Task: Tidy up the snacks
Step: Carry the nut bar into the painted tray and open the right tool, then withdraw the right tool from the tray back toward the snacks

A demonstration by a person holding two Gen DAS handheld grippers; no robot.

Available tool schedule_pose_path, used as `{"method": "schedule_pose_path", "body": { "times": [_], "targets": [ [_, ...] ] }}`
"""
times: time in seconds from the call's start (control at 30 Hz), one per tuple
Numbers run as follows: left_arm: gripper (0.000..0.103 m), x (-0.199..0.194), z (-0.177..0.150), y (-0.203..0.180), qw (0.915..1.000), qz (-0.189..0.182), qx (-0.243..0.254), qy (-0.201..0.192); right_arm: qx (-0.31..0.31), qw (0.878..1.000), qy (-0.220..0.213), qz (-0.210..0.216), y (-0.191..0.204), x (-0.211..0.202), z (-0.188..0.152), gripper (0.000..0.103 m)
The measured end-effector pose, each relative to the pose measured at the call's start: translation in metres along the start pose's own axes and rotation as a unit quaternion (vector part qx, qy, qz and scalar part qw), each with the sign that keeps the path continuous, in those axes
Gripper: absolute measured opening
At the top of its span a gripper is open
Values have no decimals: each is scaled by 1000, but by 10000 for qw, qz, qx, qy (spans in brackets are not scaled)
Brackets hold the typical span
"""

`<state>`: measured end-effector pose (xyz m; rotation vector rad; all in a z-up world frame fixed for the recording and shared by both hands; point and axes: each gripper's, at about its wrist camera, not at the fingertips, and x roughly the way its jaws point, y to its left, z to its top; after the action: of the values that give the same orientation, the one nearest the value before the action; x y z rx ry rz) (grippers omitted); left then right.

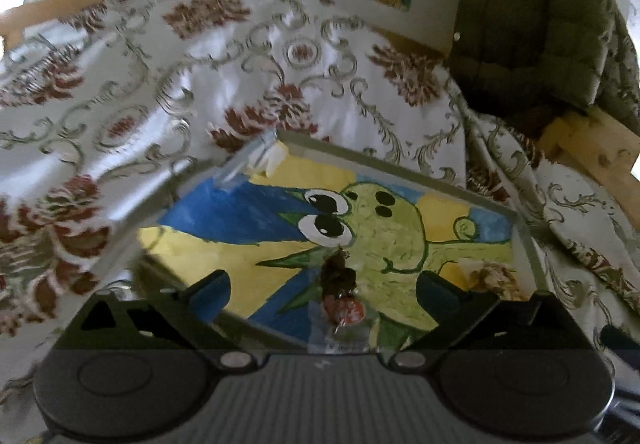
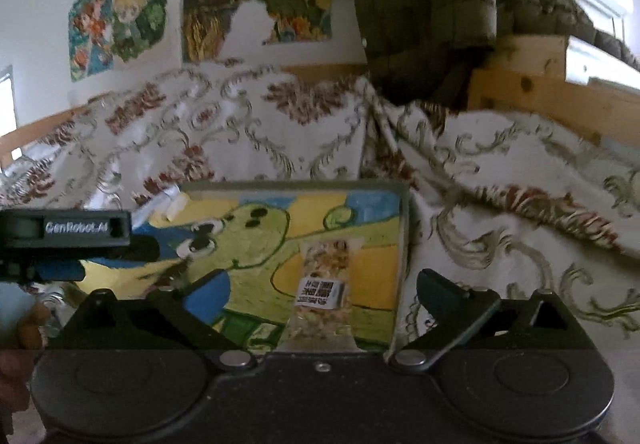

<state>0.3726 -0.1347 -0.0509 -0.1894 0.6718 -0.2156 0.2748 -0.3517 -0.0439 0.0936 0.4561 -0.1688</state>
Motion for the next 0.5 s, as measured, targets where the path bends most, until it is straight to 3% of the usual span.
{"method": "schedule_pose_path", "body": {
  "times": [0.27,0.5],
  "targets": [
    [103,-78,-22,12,9983,240,95,-525,53,9999,-121,-99,7,-57,8,102],
    [103,-140,-41,23,9957,521,127,-749,266,9995,-189,-47,17,-100,8,102]
  ]
}}
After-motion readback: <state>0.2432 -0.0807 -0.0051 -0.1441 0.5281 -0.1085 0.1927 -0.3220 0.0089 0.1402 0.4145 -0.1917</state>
